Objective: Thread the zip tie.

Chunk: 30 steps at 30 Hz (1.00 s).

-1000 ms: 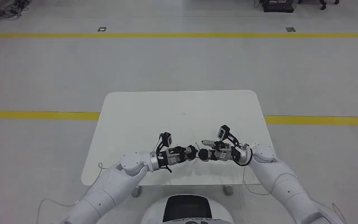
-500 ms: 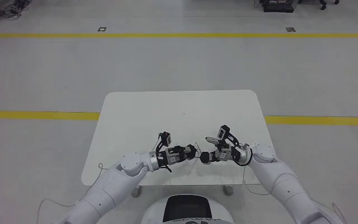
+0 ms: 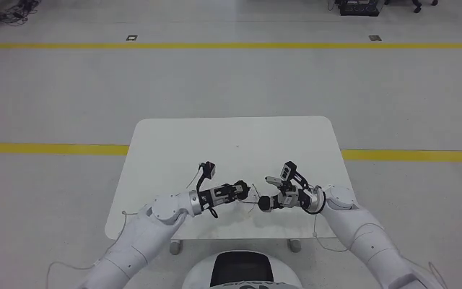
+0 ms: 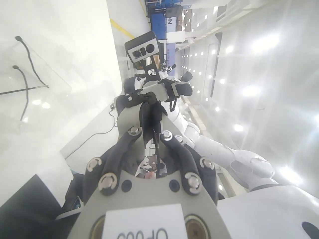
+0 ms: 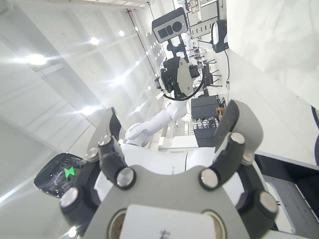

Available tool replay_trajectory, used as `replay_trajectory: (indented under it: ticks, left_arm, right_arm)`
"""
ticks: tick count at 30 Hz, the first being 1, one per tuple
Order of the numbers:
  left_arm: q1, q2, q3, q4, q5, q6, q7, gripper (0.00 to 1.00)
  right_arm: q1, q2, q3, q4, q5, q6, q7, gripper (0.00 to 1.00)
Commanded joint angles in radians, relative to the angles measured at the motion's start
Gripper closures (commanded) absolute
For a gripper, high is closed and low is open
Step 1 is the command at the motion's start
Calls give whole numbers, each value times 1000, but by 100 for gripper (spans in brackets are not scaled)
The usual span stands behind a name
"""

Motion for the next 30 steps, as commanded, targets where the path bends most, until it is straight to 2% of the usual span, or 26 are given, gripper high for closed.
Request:
replay_trajectory:
  ticks: [1, 5, 12, 14, 16, 18, 21, 26, 30]
  left_arm:
    - [-1, -7, -14, 6, 0, 0, -14, 100]
    - [6, -24, -42, -2, 10, 0, -5, 100]
    - [6, -24, -42, -2, 10, 0, -5, 100]
    - [5, -24, -43, 9, 32, 11, 44, 100]
    - [2, -23, -48, 23, 17, 12, 45, 100]
    - [-1, -18, -68, 42, -10, 0, 20, 100]
    - [4, -4, -120, 53, -32, 0, -24, 100]
    - [39, 14, -216, 48, -78, 0, -91, 100]
    - [61, 19, -264, 51, -123, 0, -140, 100]
  right_arm:
    - [0, 0, 0, 0, 0, 0, 0, 0]
    - [0, 0, 0, 0, 0, 0, 0, 0]
    - [0, 0, 0, 0, 0, 0, 0, 0]
    - [0, 0, 0, 0, 0, 0, 0, 0]
    - [0, 0, 0, 0, 0, 0, 0, 0]
    - [0, 0, 0, 0, 0, 0, 0, 0]
    - [0, 0, 0, 0, 0, 0, 0, 0]
    - [0, 0, 0, 0, 0, 0, 0, 0]
    - [0, 0, 0, 0, 0, 0, 0, 0]
